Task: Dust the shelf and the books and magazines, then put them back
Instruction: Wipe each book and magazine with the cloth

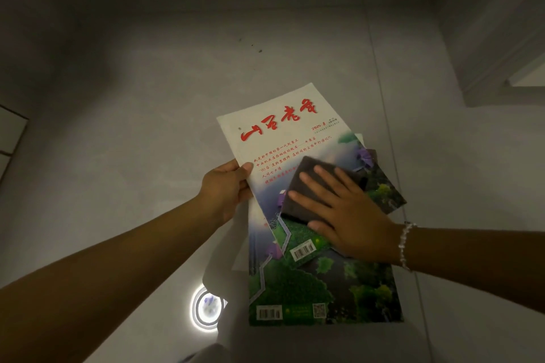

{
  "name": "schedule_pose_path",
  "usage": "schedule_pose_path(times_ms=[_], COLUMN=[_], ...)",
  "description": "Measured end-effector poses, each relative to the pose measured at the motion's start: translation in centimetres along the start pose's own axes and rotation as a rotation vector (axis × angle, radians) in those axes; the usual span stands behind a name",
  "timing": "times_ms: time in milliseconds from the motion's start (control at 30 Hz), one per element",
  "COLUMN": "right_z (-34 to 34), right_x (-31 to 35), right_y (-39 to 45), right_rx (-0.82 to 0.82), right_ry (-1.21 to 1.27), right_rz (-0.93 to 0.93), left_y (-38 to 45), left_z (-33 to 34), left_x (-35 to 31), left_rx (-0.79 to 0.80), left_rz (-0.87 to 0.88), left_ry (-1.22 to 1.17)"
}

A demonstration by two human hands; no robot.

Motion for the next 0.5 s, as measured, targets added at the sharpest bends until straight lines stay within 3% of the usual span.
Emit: schedule_pose_path(times_ms=[133, 334, 500], right_z=[-0.3, -1.6, -0.6], right_x=[-1.5, -6.0, 2.2], right_y=[1.3, 5.8, 6.2], right_rx=[0.052, 0.102, 0.133], right_ry=[-0.049, -0.009, 0.070], right_rz=[-0.138, 0.257, -0.023], left_y=[-0.1, 0.1, -0.2], left_z=[-0.1, -0.1, 0.2], left_x=[-0.2, -0.1, -0.2], left_rx=[0.003, 0.028, 0.149], left_rz=[0.007, -0.003, 0.000], left_ry=[0.018, 0.027, -0.059])
Point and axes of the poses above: each hand's wrist, its own y-axis towards the middle knuckle, its own z-axis out of the palm, x = y × z, the point moved 8 cm from there along y, towards the middle knuckle, and after that the axes turned 1 degree about -y, right-handed, at the moved point
